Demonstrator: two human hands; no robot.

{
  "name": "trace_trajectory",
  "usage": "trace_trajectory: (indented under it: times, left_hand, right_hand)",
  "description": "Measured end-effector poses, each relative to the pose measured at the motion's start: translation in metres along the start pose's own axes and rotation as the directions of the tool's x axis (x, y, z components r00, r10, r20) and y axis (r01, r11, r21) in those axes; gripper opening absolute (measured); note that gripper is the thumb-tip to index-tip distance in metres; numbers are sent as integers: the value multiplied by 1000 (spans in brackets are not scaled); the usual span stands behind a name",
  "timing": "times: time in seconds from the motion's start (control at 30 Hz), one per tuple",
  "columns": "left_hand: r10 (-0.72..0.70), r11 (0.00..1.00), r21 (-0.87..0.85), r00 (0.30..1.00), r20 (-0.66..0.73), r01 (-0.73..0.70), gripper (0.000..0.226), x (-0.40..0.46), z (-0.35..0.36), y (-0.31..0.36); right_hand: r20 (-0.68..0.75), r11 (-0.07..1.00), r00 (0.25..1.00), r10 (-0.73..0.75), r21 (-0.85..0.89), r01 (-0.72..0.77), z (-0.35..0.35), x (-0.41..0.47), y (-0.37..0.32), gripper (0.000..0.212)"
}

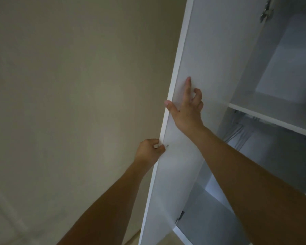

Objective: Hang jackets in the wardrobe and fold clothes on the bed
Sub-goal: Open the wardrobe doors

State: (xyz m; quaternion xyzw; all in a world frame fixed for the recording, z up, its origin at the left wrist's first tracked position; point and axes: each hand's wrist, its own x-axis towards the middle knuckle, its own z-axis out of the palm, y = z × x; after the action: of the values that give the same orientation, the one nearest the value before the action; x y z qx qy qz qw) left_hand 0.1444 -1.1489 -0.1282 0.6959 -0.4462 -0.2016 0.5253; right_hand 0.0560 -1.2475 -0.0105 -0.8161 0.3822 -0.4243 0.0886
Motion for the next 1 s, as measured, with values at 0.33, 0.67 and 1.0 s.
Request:
trace_trajectory:
  times: [0.33, 0.67, 1.0]
  left_hand:
    - [400, 842, 476, 886, -234, -254, 65, -55, 80, 45]
    - [315, 888, 206, 870, 379, -412, 65, -29, 261, 160]
    - [181, 946, -13, 495, 850, -323, 59, 14, 435, 220]
  right_hand:
    - [56, 962, 992, 117, -253, -99, -132, -16, 103, 75]
    - [22, 482, 979, 203, -873, -81, -306, -40, 231, 62]
    - [126, 55, 956, 266, -992, 115, -347, -4, 313, 49]
